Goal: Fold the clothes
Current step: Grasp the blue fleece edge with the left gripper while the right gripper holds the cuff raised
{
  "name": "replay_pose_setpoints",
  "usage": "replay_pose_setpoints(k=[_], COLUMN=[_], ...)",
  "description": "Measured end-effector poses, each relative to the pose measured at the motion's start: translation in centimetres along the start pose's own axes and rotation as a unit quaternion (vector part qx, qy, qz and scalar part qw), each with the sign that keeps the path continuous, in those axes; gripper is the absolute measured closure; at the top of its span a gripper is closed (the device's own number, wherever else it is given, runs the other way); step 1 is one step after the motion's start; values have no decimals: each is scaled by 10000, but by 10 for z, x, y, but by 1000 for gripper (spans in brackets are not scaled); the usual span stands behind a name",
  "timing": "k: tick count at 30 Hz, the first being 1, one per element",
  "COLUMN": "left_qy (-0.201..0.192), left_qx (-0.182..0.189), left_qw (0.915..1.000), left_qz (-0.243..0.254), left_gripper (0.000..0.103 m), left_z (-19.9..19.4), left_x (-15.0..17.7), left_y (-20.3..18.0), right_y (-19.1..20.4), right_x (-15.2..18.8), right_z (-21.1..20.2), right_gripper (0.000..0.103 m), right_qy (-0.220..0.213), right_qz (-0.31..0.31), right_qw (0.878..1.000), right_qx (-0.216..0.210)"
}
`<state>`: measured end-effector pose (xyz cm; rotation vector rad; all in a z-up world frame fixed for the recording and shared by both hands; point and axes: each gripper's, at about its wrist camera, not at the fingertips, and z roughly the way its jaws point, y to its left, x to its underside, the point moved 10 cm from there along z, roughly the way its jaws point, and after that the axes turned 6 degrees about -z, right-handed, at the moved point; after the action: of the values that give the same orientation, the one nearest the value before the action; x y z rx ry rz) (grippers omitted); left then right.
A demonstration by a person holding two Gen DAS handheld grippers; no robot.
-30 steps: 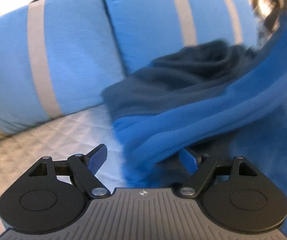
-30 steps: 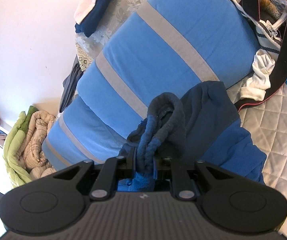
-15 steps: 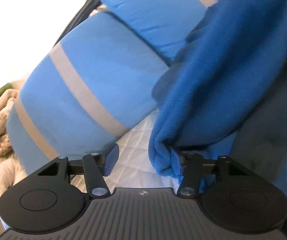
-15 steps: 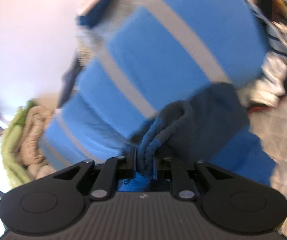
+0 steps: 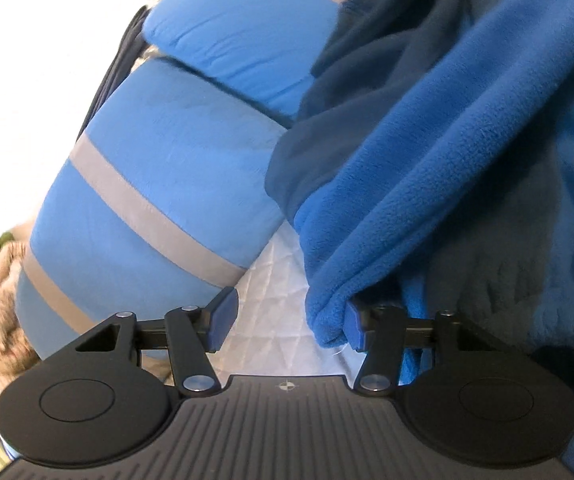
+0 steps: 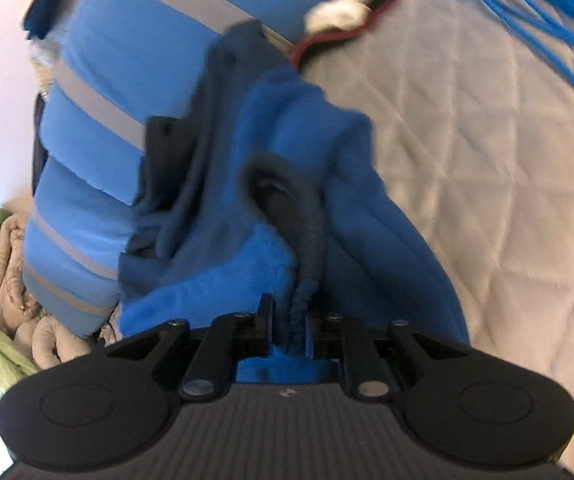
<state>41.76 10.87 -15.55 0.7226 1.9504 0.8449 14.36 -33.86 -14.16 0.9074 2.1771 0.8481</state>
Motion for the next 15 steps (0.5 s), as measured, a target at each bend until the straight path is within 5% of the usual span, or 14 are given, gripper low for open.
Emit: replay_pose_setpoints(k=[10,11,15], left_qy=[115,113,183], left_qx=[-103,-114,-33], left_qw=[9994,9994,9997], left_qz=[316,311,172], left_gripper=[49,47,45], left_z=[-5,-6,-2], left_x=[5,5,6], left_y=[-8,-7,-4], right_y=[-3,3,32], right_x=[15,14,5], right_z=[-3,-5,-31], right_gripper=[83,62,34], right_qy=[-54,-120,-825], right_qz=[-94,-410,-1865], right_qw=[9999,9986,9722], right_qx=[115,318,1151])
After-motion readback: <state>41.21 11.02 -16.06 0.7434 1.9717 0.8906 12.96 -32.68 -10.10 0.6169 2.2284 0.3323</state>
